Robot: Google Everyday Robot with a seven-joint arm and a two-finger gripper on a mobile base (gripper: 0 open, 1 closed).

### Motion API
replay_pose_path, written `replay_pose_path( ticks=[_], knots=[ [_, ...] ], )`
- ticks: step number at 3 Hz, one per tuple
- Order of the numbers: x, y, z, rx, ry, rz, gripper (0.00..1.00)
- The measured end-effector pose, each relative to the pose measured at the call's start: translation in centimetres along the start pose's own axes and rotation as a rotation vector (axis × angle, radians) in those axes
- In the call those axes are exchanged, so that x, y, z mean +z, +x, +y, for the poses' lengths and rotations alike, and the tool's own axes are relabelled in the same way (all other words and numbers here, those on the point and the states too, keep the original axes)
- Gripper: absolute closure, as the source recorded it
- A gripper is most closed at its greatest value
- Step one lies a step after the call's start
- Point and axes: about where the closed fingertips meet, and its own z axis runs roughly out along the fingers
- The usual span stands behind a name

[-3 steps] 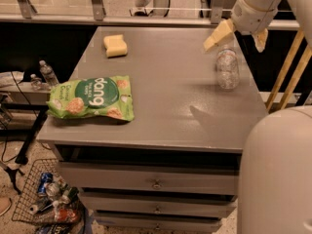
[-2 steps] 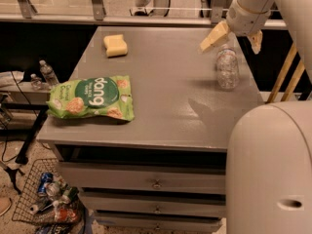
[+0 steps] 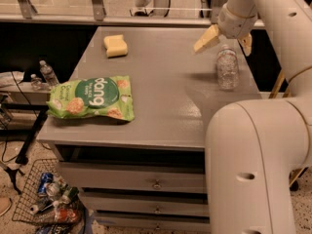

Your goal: Place water bottle upright

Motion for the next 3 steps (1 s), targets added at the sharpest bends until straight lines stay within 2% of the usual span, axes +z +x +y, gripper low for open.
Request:
replay_pose_path(
  ticks=[1,2,3],
  knots=[
    [1.5,-0.5,-0.1,0.030,-0.005,0.014,0.00],
    [2.5,-0.6,-0.3,0.058,-0.010,0.027,0.18],
    [3.3,-0.4,-0.3,0.064,-0.029,0.043,0.41]
  ],
)
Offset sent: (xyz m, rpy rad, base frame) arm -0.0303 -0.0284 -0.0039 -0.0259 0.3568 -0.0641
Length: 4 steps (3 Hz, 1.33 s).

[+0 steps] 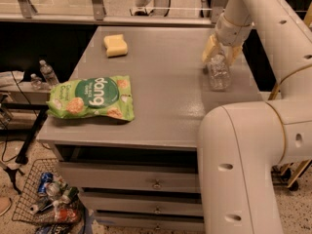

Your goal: Place water bottle upright

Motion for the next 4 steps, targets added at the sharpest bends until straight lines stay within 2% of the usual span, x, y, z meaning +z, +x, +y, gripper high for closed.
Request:
replay_pose_path(
  ticks=[2,3,4],
  knots=[
    [-0.2,0.1,0.6,-0.053,-0.010,0.006,0.87],
    [-3.2,-0.2,0.8,-0.133,-0.013,-0.054,1.00],
    [-8.3,-1.1,1.2,-0.273,-0.012,-0.203,1.00]
  ],
)
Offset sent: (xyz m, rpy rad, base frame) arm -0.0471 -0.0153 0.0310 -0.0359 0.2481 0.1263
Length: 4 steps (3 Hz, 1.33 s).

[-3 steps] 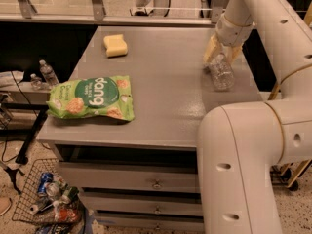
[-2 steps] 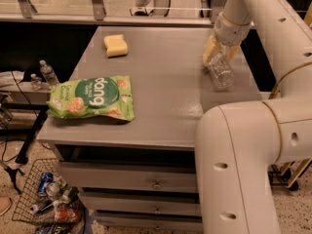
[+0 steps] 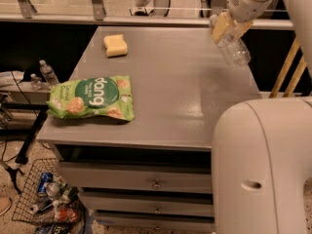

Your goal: Place water bottle upright

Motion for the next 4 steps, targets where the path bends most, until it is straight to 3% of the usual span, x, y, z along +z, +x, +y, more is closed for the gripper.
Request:
replay_pose_path(
  ticks=[1,2,3,4],
  knots=[
    [-4.2,-0.5,0.6,-0.161,-0.066,-0.193,1.00],
    [-6.0,0.7,1.2,-0.264,-0.162,-0.365,1.00],
    [-6.7,1.5,3.3,-0.360,-0.280,-0.529,1.00],
    [-7.0,1.1,5.7,-0.459,-0.320,-0.578,1.00]
  ],
)
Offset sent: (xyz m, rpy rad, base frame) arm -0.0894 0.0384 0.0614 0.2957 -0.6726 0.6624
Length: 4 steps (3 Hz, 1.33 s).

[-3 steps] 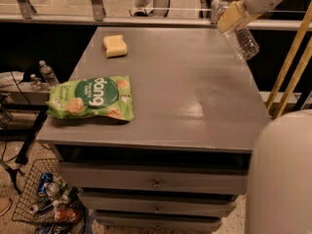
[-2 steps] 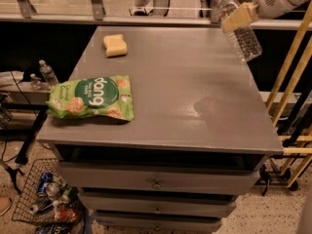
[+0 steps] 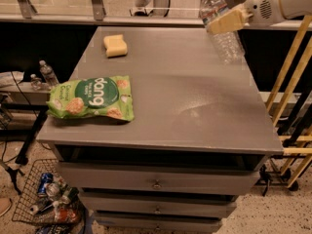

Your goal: Place water bottle upright

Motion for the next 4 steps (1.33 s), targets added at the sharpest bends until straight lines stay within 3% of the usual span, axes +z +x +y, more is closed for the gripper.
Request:
replay_pose_path(
  ticks=[1,2,3,4],
  knots=[
    [0.2,0.5,-0.1,-0.002,-0.040,-0.031,1.00],
    [0.9,1.1,0.5,-0.026,-0.147,-0.132,1.00],
    [1.2,1.5,1.0,-0.055,-0.201,-0.241,1.00],
    [1.5,2.6,0.9,-0.065,-0.221,-0.372,1.00]
  ],
)
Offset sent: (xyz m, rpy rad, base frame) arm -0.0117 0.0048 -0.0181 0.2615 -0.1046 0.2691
